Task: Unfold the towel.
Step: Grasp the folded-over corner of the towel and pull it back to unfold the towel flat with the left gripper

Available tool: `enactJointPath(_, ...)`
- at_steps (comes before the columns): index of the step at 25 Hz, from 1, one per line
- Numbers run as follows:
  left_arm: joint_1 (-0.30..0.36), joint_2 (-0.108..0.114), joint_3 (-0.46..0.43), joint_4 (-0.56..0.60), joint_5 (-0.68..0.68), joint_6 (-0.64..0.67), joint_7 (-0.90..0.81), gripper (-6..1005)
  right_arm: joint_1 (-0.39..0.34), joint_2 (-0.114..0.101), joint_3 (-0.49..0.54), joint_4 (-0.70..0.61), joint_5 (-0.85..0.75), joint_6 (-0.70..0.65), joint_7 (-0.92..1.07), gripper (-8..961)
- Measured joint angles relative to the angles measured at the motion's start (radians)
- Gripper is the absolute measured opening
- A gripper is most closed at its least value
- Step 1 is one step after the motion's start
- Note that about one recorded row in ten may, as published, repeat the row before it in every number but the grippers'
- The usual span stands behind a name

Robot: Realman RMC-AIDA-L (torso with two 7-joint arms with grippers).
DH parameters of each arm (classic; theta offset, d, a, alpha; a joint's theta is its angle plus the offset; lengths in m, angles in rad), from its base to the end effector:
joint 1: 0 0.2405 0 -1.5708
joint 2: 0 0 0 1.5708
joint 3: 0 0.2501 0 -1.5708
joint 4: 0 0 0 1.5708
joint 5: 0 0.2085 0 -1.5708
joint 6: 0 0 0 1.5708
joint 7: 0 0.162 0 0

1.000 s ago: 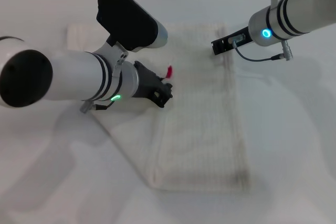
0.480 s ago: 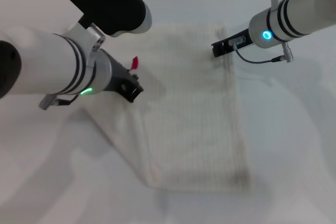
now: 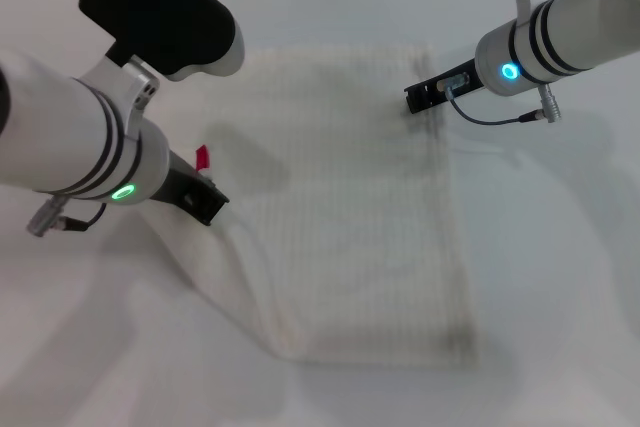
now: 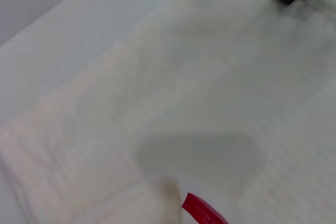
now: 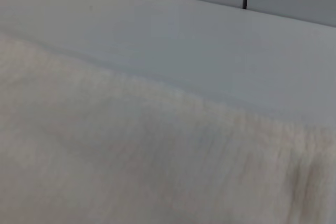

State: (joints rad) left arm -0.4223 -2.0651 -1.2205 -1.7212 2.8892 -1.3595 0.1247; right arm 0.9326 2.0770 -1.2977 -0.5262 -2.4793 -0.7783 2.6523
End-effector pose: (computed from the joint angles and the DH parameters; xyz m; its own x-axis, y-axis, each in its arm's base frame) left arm -0.1427 0.3198 -0.0449 0.8127 0.5609 -0.1578 0.3372 -0.6736 -0.6577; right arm 0.2059 0.4468 -0.0772 0.6067 -0.7747 -0.1781 -0.7203 -0.4409 -0.5355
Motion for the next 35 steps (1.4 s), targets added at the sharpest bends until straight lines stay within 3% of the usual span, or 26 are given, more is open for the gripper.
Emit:
enactJointPath(8,0.010,0.006,-0.038,-0.048,0.003,-0.112,-0.027,70,0.000,0.000,0.000,0.000,-0.001,-0.001,0.000,8)
enactJointPath(10,0.008,0.007,-0.063,-0.062,0.004,-0.197,-0.039,72,0.000,0.000,0.000,0.000,-0.001,-0.001,0.000,8)
enactJointPath(22,0.061,0.007,-0.132,-0.165,0.004,-0.302,-0.056,79,-0.004,0.000,0.000,0.000,-0.001,-0.001,0.000,9)
enactJointPath(35,0.090,0.012,-0.133,-0.171,0.004,-0.342,-0.100,87,-0.006,0.000,0.000,-0.007,-0.001,-0.013,0.000,9)
